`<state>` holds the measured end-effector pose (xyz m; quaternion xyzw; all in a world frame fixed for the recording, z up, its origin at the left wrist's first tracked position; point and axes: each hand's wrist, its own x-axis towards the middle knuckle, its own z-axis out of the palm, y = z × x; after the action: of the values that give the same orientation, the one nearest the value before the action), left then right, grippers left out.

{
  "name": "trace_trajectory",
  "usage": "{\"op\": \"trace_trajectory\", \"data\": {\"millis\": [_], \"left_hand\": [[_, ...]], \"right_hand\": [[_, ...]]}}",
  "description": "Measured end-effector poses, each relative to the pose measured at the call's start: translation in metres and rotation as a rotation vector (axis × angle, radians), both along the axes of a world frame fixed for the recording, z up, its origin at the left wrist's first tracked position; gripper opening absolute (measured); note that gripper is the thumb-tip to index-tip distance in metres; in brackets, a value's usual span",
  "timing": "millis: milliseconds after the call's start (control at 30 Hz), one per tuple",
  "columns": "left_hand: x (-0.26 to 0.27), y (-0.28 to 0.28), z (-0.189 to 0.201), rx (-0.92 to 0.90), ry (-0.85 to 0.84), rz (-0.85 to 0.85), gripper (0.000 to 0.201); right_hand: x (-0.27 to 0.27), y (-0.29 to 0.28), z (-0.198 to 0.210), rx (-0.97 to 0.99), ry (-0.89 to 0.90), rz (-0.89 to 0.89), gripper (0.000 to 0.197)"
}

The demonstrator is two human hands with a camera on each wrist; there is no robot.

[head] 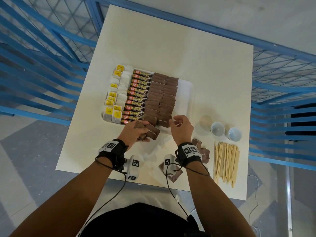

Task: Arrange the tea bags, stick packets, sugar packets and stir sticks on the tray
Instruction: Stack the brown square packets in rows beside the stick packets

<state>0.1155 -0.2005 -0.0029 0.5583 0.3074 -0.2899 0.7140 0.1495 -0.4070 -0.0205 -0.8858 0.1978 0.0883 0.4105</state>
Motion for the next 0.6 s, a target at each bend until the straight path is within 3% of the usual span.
{"op": "trace_trajectory", "data": {"millis": [100,200,267,367,600], "left_hand": [[0.0,-0.003,0.001,-0.016,-0.007,0.043,0.032],[-0.001,-0.006,0.001,-0.02,-0.016,0.065,0.034],[-0.001,-0.007,0.002,-0.013,-0.02,0.062,0.03],[-0.001,-0.009,0.004,0.03,-0.019,0.067,0.019],[-0.002,-0.015,0.003,0.077,-0.012,0.092,0.015]], "right_hand": [[-0.003,0.004,0.005,0.039,-0.019,0.135,0.009],[-0.005,0.008,0.006,0.102,0.092,0.339,0.018],[-0.005,0.009,0.005,0.119,0.141,0.402,0.01],[-0.006,0.008,0.006,0.128,0.124,0.42,0.007],[-0.014,0.009,0.007,0.177,0.128,0.358,0.012]]}}
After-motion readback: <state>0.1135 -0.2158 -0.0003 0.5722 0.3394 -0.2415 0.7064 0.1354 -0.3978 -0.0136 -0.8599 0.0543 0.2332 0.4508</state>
